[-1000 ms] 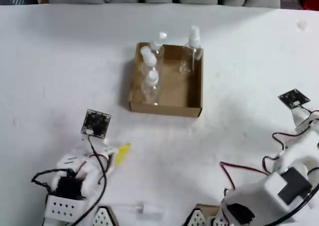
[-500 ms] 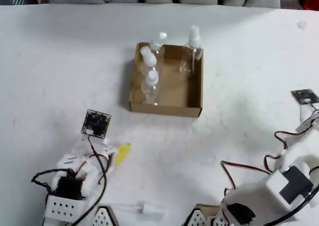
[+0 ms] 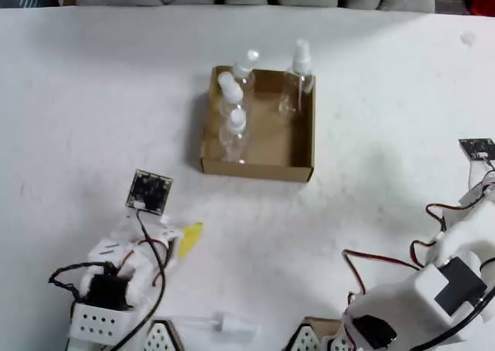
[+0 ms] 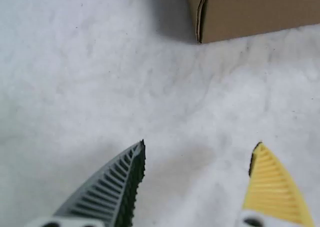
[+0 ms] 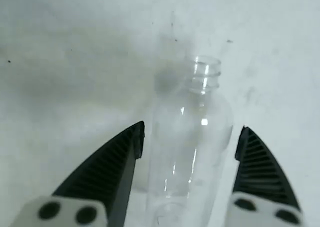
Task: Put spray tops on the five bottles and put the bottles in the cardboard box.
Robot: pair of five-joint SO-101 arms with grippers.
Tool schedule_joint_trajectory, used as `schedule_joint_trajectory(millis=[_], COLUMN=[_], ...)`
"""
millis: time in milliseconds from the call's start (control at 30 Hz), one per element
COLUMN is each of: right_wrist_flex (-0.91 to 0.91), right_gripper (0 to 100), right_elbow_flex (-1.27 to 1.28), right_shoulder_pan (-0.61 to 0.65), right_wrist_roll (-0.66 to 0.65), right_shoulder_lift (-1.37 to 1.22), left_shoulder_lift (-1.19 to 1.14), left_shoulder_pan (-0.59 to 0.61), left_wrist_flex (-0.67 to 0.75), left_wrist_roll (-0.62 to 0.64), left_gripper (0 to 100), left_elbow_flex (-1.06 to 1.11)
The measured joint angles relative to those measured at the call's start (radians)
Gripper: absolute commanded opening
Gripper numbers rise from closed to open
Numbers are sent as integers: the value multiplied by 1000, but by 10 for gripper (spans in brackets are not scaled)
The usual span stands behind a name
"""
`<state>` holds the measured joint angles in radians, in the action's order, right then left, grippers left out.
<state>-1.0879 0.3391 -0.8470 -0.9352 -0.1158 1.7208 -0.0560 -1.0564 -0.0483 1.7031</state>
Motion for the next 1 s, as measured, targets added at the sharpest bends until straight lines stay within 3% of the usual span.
schedule_joint_trajectory(millis=[433, 600, 1000], right_wrist_flex=[17, 26, 21], right_gripper=[241, 14, 15], right_elbow_flex=[0, -12, -46], right_shoulder_pan=[0, 0, -23], right_wrist_roll=[0, 0, 0], right_shoulder_lift=[-46, -46, -44], left_shoulder_lift=[0, 0, 0], left_shoulder_pan=[0, 0, 0], left_wrist_flex=[0, 0, 0], left_wrist_roll=[0, 0, 0], left_gripper=[305, 305, 302], left_elbow_flex=[0, 0, 0])
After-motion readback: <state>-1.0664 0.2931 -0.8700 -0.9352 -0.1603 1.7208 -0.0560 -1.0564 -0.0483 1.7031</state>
